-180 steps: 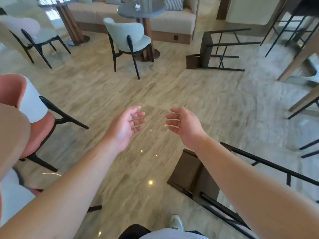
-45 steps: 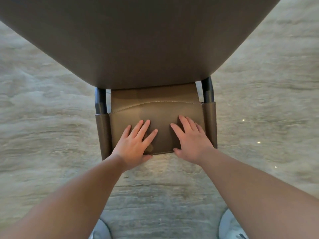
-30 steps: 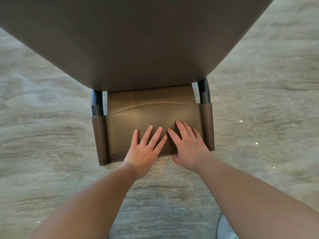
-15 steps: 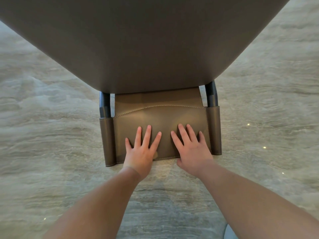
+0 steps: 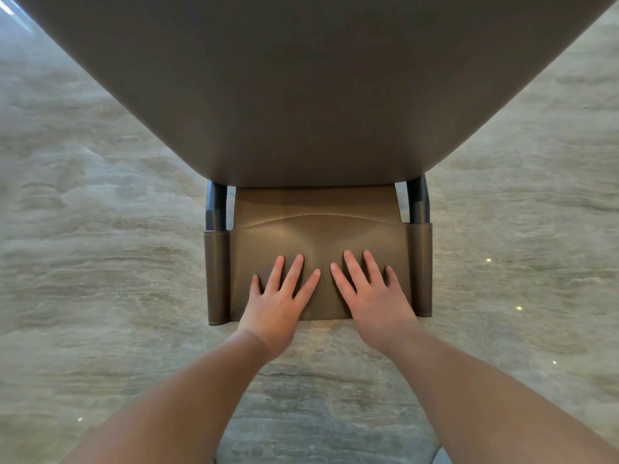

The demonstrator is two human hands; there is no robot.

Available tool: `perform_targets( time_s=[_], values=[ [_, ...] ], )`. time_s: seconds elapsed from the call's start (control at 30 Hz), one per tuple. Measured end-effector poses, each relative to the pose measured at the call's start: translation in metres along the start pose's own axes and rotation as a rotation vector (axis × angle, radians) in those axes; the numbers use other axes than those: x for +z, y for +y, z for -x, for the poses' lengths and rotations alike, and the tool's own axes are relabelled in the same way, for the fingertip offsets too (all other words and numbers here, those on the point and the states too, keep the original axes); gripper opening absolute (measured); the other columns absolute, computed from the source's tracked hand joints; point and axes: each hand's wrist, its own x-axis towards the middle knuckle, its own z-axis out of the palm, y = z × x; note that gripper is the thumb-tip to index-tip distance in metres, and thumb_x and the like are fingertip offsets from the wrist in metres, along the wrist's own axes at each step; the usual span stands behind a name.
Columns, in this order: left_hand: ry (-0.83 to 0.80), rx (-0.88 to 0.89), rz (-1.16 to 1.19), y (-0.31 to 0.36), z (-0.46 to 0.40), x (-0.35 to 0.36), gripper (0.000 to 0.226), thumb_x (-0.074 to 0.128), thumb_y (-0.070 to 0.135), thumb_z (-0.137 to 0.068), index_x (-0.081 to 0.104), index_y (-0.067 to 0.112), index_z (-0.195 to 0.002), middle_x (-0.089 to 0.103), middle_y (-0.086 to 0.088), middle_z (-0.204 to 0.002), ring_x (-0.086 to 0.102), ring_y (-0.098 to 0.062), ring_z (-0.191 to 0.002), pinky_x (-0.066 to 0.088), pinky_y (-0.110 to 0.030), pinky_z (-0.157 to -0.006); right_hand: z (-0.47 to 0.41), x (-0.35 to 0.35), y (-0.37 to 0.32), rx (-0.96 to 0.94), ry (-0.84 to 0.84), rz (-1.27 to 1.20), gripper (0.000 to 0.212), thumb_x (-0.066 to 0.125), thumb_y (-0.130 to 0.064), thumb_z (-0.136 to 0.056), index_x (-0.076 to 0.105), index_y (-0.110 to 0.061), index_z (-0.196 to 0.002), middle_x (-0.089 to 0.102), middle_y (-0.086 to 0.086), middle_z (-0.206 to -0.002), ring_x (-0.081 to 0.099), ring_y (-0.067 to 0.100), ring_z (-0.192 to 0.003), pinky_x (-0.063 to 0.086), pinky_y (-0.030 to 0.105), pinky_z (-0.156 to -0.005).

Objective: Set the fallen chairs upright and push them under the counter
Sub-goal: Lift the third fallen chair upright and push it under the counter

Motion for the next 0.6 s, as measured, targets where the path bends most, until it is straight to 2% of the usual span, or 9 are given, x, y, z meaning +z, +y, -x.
perform_targets(
  time_s=[0.1,0.23,0.4,0.5,0.6],
  values=[
    [0.0,-0.011,-0.004,-0.001,0.017,-0.027,0.114,0.053,0.012,-0.092,-0.051,0.036,-0.131,-0.037,-0.003,-0.156,-0.034,-0.036,-0.142,0.011,-0.064,-0.117,0.015,-0.027,0.002,-0.04,0.0,-0.02,0.105,0.059,-0.018,-0.091,-0.029,-0.028,-0.147,-0.027,0.008,-0.159,-0.017,0.042,-0.146,0.013,0.062,-0.115],
    [0.005,-0.015,0.003,-0.001,0.055,-0.093,0.107,0.047,0.011,-0.093,-0.049,0.037,-0.132,-0.031,-0.002,-0.159,-0.024,-0.035,-0.147,0.012,-0.061,-0.118,0.047,-0.091,0.007,-0.135,0.008,-0.013,0.096,0.055,-0.018,-0.094,-0.021,-0.027,-0.15,-0.023,0.007,-0.16,-0.012,0.041,-0.147,0.016,0.061,-0.115],
    [0.042,-0.032,0.042,0.002,0.102,-0.212,0.1,0.046,0.006,-0.091,-0.03,0.037,-0.148,-0.026,0.0,-0.162,-0.018,-0.03,-0.15,0.014,-0.056,-0.119,0.097,-0.208,0.023,-0.198,0.045,-0.062,0.088,0.051,-0.011,-0.094,-0.012,-0.025,-0.154,-0.017,0.007,-0.163,-0.003,0.039,-0.149,0.024,0.057,-0.115],
    [0.09,-0.041,0.048,-0.001,0.124,-0.287,0.104,0.048,0.002,-0.089,-0.033,0.039,-0.143,-0.026,0.0,-0.162,-0.018,-0.028,-0.15,0.011,-0.052,-0.12,0.12,-0.285,0.038,-0.23,0.083,-0.083,0.085,0.052,-0.011,-0.094,-0.006,-0.024,-0.155,-0.011,0.008,-0.164,0.004,0.037,-0.149,0.03,0.054,-0.113],
    [0.15,-0.035,0.006,-0.004,0.137,-0.365,0.107,0.051,0.002,-0.087,-0.031,0.038,-0.146,-0.028,0.0,-0.161,-0.019,-0.026,-0.15,0.006,-0.048,-0.121,0.136,-0.361,0.058,-0.269,0.132,-0.068,0.088,0.054,-0.007,-0.093,-0.005,-0.025,-0.155,-0.01,0.007,-0.164,0.004,0.036,-0.149,0.03,0.053,-0.113]
  ],
)
